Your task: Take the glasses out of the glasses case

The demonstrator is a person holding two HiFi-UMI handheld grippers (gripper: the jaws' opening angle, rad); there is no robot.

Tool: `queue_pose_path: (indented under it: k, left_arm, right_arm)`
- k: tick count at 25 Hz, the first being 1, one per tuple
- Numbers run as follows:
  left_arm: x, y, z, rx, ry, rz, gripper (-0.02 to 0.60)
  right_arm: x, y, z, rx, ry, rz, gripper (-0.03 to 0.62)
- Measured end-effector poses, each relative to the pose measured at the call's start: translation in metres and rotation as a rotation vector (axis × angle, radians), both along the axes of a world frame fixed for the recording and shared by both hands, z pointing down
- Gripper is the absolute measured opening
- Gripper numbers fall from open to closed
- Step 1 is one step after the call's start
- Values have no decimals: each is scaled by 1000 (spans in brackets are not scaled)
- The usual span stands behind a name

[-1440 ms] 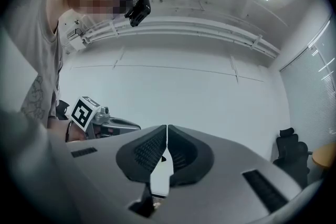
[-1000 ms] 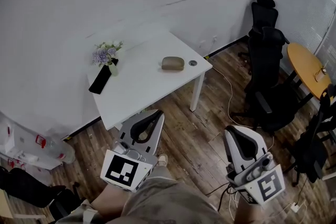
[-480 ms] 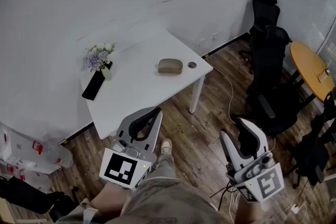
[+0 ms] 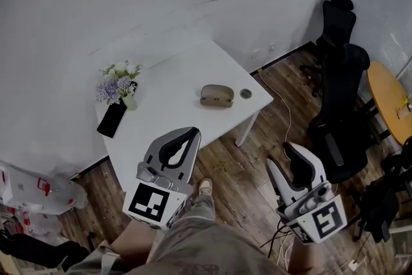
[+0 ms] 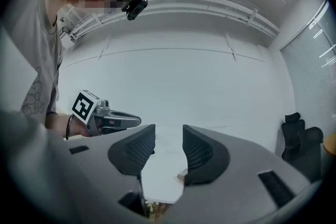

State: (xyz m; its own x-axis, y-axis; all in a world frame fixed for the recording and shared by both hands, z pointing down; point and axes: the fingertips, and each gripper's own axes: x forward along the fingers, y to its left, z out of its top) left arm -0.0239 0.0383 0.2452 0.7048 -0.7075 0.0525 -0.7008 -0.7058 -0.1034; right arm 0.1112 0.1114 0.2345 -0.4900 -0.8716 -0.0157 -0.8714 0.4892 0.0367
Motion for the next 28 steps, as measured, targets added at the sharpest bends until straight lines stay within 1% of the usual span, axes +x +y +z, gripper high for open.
queue_pose_path:
  k: [2, 5, 8, 11, 14, 20, 24, 28]
  left_arm:
    - [-2, -29, 2, -22, 3, -1, 20]
    - [-8, -74, 6, -8, -21, 2, 20]
    - [-9, -114, 7, -34, -8, 7, 20]
    - [-9, -153, 10, -40, -9, 16, 20]
    - [-11, -184, 12, -41, -12, 26, 20]
    - [-13, -223, 18, -62, -15, 31, 20]
    - [-15, -236, 25, -85, -17, 16, 20]
    - [-10, -244, 32, -105, -21, 2, 20]
  right_arm:
    - [0, -29, 1, -15, 15, 7, 163]
    - [-3, -74, -6, -15, -3, 9, 164]
    - [-7, -117, -12, -10, -21, 7, 166]
    - [-4, -157, -8, -25, 11, 24, 166]
    - [-6, -189, -5, -36, 7, 23, 166]
    - [-9, -231, 7, -59, 20, -2, 178]
    - [-9, -247, 17, -93, 29, -22, 176]
    - [-8, -256, 26, -122, 20, -72, 184]
